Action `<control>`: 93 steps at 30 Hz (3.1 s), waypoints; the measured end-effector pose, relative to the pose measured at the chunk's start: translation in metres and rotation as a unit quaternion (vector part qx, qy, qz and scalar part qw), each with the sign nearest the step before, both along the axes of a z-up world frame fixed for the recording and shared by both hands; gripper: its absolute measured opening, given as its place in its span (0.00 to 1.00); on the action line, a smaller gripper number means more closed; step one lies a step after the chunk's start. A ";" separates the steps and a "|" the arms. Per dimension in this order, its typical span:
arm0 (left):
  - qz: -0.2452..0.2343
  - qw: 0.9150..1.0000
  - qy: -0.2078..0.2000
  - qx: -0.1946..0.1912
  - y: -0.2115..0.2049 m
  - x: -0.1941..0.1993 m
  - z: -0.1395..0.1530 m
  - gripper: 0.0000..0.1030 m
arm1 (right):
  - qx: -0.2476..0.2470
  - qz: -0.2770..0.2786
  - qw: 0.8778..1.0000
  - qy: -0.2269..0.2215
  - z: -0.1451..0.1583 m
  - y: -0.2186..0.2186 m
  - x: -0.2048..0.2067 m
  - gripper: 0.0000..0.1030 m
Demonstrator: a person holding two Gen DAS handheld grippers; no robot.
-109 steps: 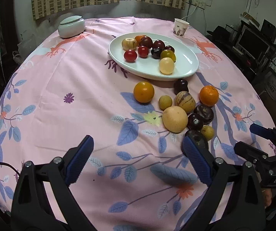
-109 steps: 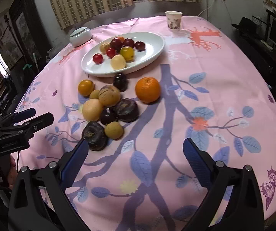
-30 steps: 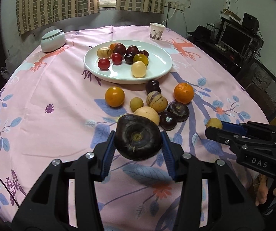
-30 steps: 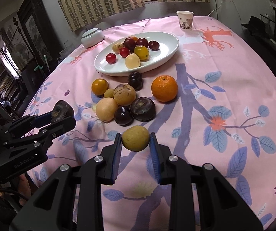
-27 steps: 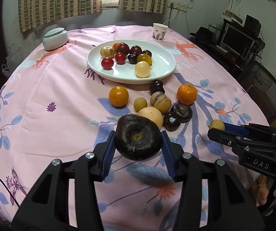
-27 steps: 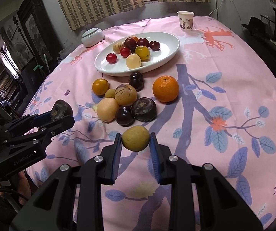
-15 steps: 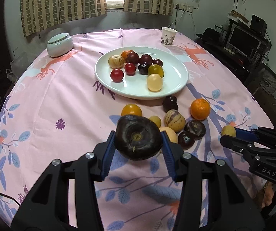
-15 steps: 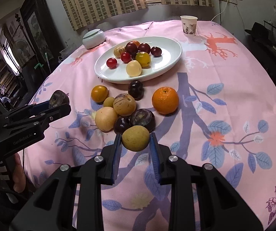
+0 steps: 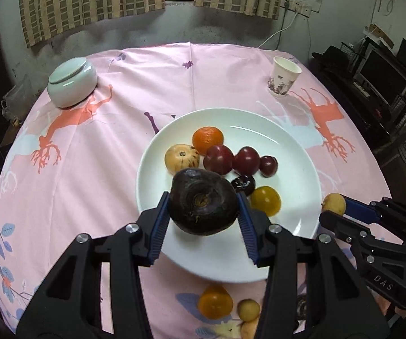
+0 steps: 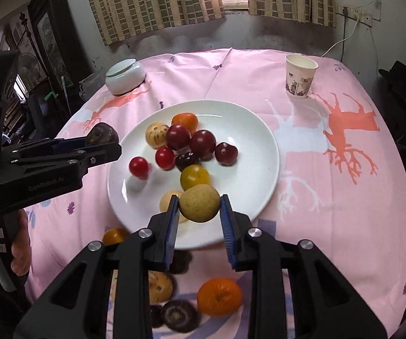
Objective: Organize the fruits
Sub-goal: 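Carry both fruits onto the white plate and open both grippers, then withdraw both open grippers from the plate, then grasp a large pale yellow pear with the left gripper while the right gripper grasps a tangerine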
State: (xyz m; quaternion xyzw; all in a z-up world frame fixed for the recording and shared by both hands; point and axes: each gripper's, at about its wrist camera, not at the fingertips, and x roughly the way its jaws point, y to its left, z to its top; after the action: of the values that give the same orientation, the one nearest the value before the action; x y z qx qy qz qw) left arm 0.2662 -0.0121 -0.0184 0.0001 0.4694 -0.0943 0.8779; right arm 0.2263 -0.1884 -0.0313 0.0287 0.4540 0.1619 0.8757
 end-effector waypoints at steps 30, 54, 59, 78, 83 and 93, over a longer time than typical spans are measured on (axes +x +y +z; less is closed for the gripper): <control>0.009 0.999 -0.041 -0.026 0.038 -0.070 0.025 0.98 | -0.040 -0.012 0.999 -0.030 0.014 -0.012 -0.035 0.95; -0.001 0.999 -0.051 0.009 0.035 -0.212 -0.031 0.98 | -0.068 -0.072 0.995 0.002 -0.055 -0.014 -0.102 0.80; 0.011 0.999 -0.045 0.005 0.044 -0.209 -0.034 0.98 | -0.062 -0.066 0.996 0.020 -0.064 -0.012 -0.094 0.71; -0.016 1.000 -0.021 0.007 0.025 -0.202 -0.045 0.98 | 0.004 -0.052 0.998 -0.044 -0.013 -0.015 -0.143 0.44; -0.027 0.999 -0.003 0.040 -0.003 -0.189 -0.067 0.98 | 0.032 -0.057 0.997 -0.031 -0.014 -0.033 -0.169 0.44; -0.031 0.998 0.036 0.052 -0.034 -0.165 -0.098 0.94 | 0.069 -0.087 0.993 -0.038 -0.013 -0.069 -0.194 0.45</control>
State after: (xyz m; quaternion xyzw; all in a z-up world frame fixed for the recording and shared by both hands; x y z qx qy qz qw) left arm 0.1008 -0.0458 -0.1160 0.0569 0.5045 -0.0970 0.8561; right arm 0.0326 -0.2577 -0.0440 0.1225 0.4040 0.1172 0.8989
